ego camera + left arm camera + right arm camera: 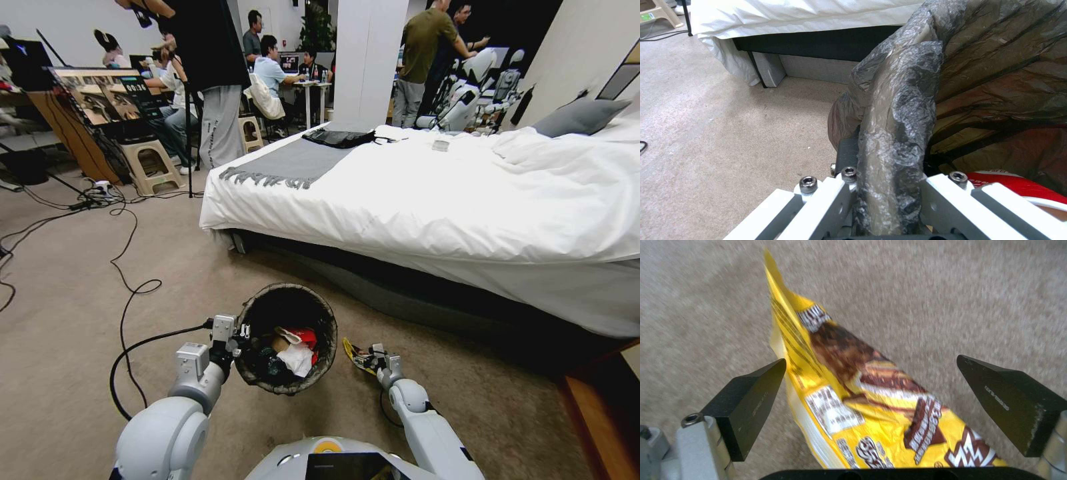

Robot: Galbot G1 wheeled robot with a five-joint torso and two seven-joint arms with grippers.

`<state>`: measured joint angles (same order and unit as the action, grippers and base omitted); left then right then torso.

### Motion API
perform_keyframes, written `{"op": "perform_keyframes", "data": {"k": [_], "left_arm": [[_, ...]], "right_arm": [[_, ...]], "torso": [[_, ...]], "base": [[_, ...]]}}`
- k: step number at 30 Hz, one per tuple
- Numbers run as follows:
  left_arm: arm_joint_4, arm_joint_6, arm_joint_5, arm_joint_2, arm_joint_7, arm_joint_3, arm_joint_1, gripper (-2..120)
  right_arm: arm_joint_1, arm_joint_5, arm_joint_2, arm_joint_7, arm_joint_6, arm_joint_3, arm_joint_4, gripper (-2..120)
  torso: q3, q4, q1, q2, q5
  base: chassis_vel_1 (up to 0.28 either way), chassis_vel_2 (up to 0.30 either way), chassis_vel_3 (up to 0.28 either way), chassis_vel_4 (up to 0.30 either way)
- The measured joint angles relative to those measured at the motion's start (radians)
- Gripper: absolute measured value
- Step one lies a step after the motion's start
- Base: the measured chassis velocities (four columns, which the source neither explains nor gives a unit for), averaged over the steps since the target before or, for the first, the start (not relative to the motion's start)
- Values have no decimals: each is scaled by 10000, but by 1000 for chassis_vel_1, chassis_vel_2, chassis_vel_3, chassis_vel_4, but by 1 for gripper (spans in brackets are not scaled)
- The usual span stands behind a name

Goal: Pick up the trash bin, then pick up the garbage from the floor and place it into the trash bin.

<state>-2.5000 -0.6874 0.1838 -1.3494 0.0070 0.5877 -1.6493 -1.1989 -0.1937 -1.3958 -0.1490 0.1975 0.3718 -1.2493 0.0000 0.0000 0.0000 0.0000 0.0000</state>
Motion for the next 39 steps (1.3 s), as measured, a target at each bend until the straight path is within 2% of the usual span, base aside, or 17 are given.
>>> {"op": "perform_keyframes", "data": {"k": [13,16,19,21,23,24,26,27,29,31,33,34,35,38,39], "left_arm": [[122,30,-4,24,31,8,68,1],[161,41,-3,26,93,36,77,1],[177,44,-4,26,98,39,84,1],[199,51,-7,26,105,41,101,1],[199,51,-7,26,106,41,101,1],[203,54,-6,25,110,40,107,1],[208,57,-3,30,114,40,114,1],[208,57,-3,30,114,40,114,1],[227,58,11,59,117,52,133,1],[232,59,17,65,117,54,139,1],[236,60,24,72,117,58,143,1],[237,60,34,80,118,60,147,1],[237,60,34,80,118,60,147,1],[248,64,58,87,122,61,156,1],[248,64,58,87,122,61,156,1]], "right_arm": [[273,87,-127,-45,-134,-18,722,99],[274,116,-150,-45,-179,-25,798,86],[273,129,-154,-43,-196,-17,823,80],[271,170,-155,-40,-236,-11,855,70],[270,172,-156,-40,-239,-10,855,69],[255,195,-164,-39,-252,-5,853,59],[220,208,-168,-38,-256,2,823,51],[220,208,-168,-38,-256,2,823,51],[200,214,-178,-39,-258,7,807,39],[199,214,-181,-40,-259,11,807,37],[199,215,-188,-40,-259,21,812,30],[200,214,-193,-43,-260,33,824,21],[200,214,-193,-43,-260,33,824,21],[202,215,-222,-54,-296,68,889,6],[202,215,-222,-54,-296,68,889,6]], "torso": [[0,0,0,0,0],[0,-1,-1,0,-1],[0,-2,-1,0,-4],[0,-5,-1,0,-8],[0,-4,-1,0,-8],[0,-4,-1,0,-5],[-1,-4,-1,0,-7],[-1,-4,-1,0,-7],[0,-2,-1,0,-4],[-1,-1,-1,0,-5],[-1,-1,-1,0,-3],[-1,0,-1,0,-2],[-1,0,-1,0,-2],[-1,1,-1,0,-2],[-1,1,-1,0,-2]], "base": [[0,0,0,0],[0,0,0,0],[0,0,0,0],[0,0,0,0],[0,0,0,0],[0,0,0,0],[0,0,0,0],[0,0,0,0],[0,0,0,0],[0,0,0,0],[0,0,0,0],[0,0,0,0],[0,0,0,0],[0,0,0,0],[0,0,0,0]]}}
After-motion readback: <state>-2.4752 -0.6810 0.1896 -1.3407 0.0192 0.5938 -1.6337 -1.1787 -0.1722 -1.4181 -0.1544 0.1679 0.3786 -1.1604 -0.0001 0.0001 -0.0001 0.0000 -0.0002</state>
